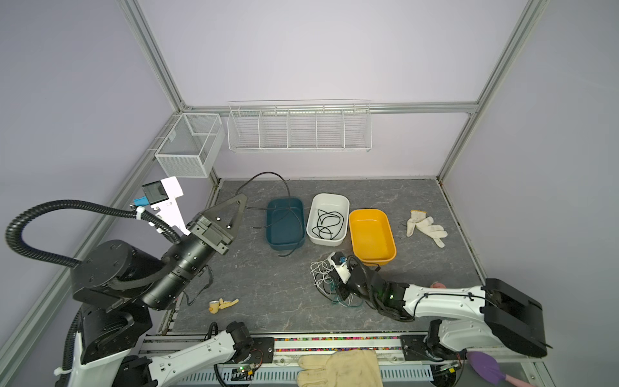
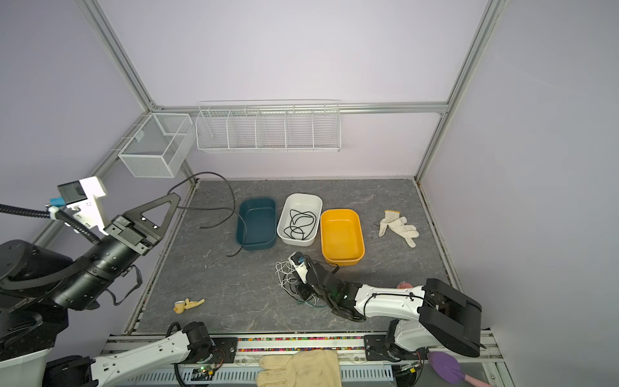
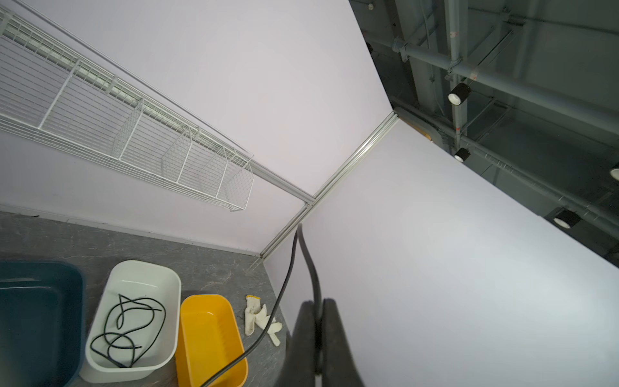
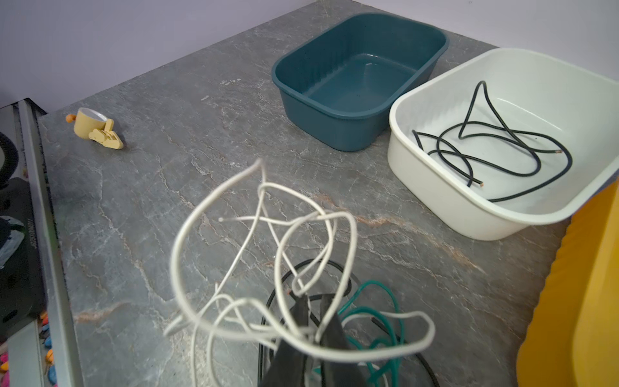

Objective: Untangle the cables
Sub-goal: 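Raise the black cable high with the left gripper, pulling it free, then carry the black cable over the white tub and lower it, left gripper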

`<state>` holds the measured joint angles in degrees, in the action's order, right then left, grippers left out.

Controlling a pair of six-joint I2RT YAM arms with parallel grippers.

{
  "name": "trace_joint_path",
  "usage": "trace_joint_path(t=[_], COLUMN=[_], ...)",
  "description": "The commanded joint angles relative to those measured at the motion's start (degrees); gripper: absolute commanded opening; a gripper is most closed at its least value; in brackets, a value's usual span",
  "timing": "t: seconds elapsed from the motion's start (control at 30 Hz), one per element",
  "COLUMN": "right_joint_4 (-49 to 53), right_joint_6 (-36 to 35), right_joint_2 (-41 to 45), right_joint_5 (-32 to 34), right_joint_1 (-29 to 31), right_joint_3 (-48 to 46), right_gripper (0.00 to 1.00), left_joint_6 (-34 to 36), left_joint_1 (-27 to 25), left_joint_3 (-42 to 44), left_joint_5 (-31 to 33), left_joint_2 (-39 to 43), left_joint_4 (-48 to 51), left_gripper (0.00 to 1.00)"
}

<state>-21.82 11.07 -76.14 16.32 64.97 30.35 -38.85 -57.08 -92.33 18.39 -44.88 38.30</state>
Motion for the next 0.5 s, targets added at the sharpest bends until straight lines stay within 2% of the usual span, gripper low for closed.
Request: trace_joint_path(t=[0.0,0.23,0.37,0.47], right_joint_4=[2.5,9.4,10.6,10.6], right_joint_6=[0.8,-0.6,-1.4,-0.3], right_joint_2=[3.4,10.9,17.4,22.4], right_joint_5=[1.2,2.0,2.4,3.4], right_joint_1=[0.0,-0.4,-2.0,-3.5], right_joint_3=[1.1,1.5,-0.6,-2.5], right_gripper=[0.18,0.53,0.78,0.95], left_joint_6=[3.0,9.3,10.3,11.9], left_joint_1=[-0.3,0.6,6.3,9.6], left_joint_3=[2.3,3.1,3.4,3.6], left_joint_5=[-0.8,-4.4,-11.8,-15.1], left_joint_2=[-3.3,-11.7,-15.8,-19.0], left_joint_4=[4.0,6.1,4.7,3.3], left_gripper=[0.00,0.00,0.00,0.00])
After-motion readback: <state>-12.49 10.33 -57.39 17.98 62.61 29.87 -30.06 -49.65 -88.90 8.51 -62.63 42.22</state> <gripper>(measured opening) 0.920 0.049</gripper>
